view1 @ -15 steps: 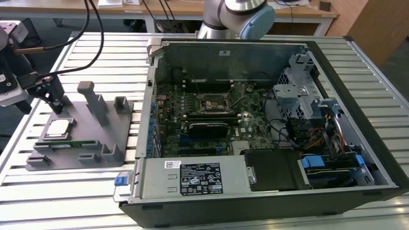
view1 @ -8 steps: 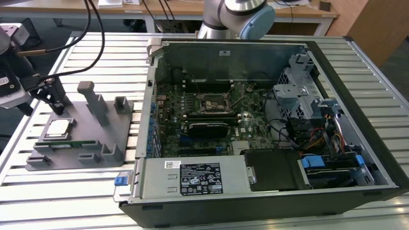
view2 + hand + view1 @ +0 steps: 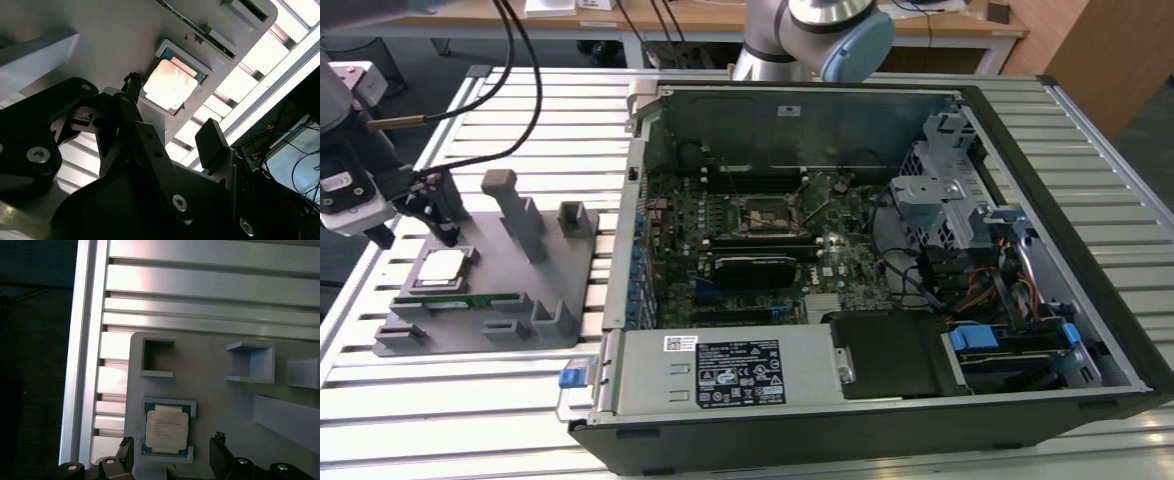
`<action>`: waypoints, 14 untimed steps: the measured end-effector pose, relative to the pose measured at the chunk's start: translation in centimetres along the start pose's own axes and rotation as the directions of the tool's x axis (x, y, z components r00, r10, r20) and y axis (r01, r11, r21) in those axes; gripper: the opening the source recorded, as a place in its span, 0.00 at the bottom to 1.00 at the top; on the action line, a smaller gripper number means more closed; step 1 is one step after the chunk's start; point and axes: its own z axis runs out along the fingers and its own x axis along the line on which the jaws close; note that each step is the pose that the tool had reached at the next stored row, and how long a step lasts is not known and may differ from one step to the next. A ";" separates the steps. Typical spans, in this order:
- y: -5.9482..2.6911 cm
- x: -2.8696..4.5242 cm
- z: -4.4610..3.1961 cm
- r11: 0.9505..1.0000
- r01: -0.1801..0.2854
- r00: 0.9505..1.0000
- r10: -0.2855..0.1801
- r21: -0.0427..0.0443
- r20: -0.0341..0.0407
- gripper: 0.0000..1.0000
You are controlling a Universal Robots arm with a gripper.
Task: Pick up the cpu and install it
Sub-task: 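Pick up the cpu and move it towards the insertion slot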
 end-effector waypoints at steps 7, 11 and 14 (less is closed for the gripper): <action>-0.04 0.02 1.07 1.000 0.000 1.000 0.000 0.000 0.000 0.71; -0.05 0.09 1.77 1.000 0.000 1.000 0.000 0.000 0.000 0.71; -0.06 0.10 2.26 1.000 0.000 1.000 0.000 0.000 0.000 0.71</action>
